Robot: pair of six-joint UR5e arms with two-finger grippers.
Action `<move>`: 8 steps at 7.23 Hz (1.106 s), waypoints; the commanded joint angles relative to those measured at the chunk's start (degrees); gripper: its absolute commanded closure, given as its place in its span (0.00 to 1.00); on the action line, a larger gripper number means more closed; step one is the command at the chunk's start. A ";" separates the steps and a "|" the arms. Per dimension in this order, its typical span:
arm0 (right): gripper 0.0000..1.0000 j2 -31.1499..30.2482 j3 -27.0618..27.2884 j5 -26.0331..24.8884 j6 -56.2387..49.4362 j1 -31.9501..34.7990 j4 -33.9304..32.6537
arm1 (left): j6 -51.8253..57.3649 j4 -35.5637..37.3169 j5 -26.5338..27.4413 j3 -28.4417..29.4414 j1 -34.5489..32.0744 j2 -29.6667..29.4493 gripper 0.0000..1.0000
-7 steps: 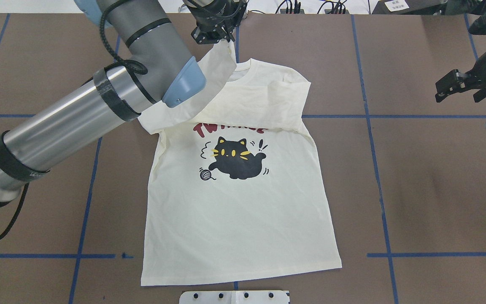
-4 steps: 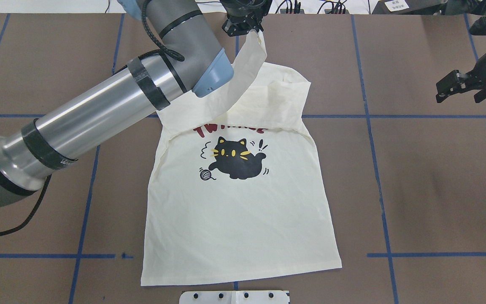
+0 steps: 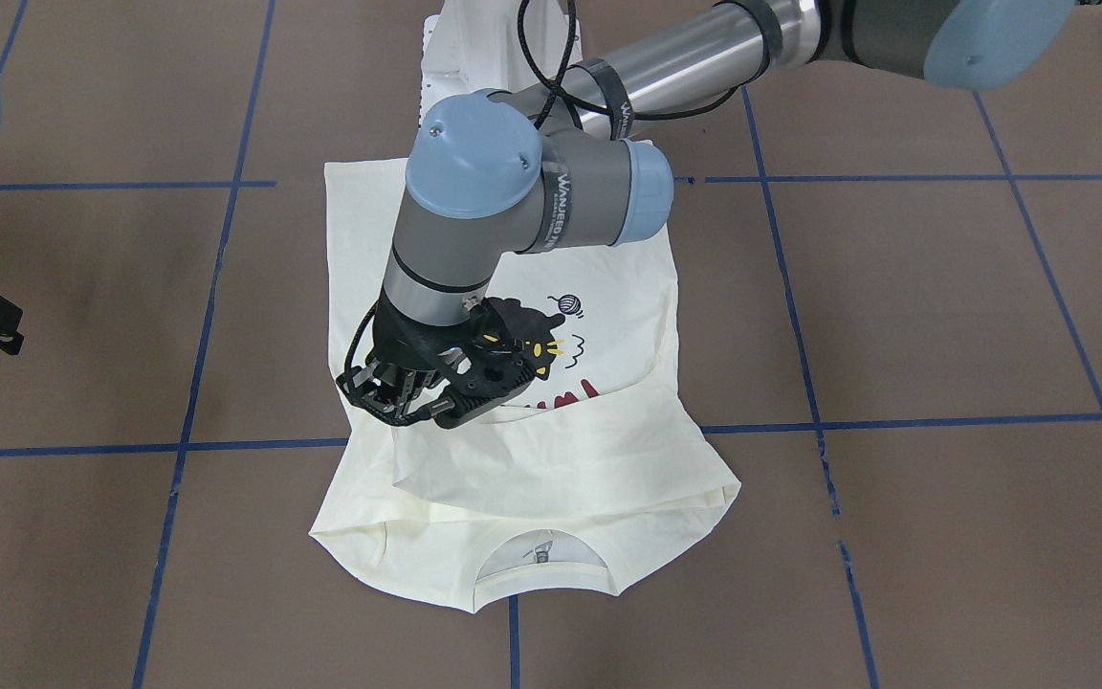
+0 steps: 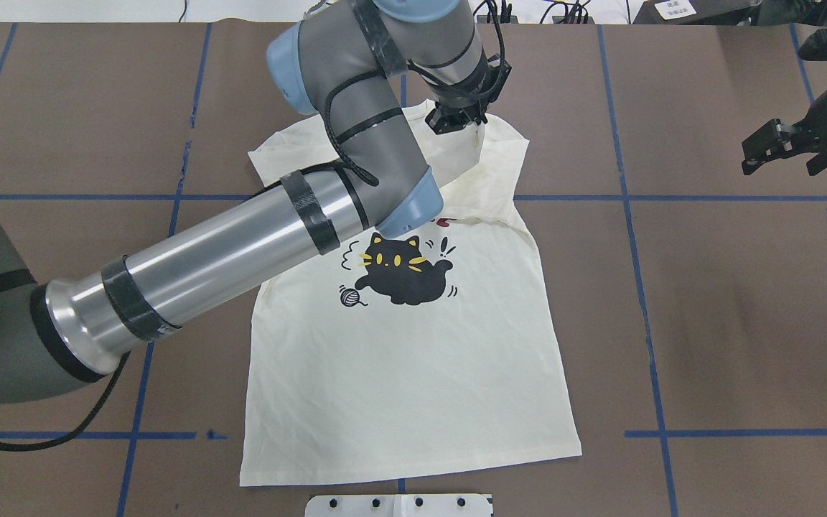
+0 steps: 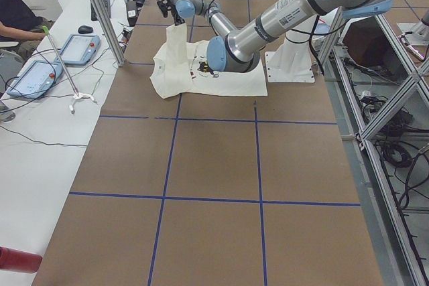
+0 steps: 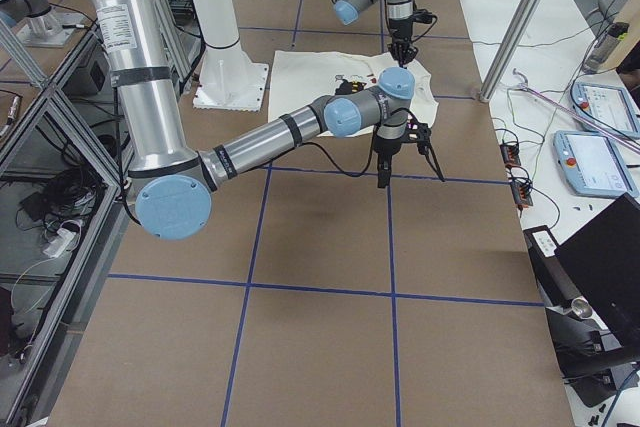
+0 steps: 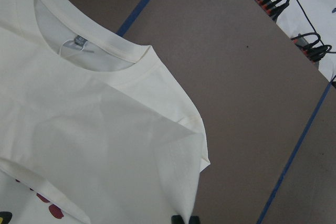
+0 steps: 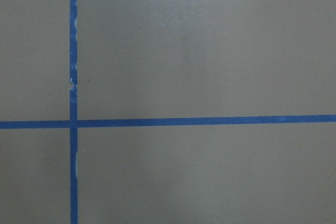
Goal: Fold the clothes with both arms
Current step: 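Lay the sleeve near the far shoulder and open the left gripper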
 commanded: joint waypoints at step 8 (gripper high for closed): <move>0.00 0.28 5.58 0.29 8.28 -4.01 0.18 | 15.61 2.05 2.89 -6.33 3.31 6.07 0.00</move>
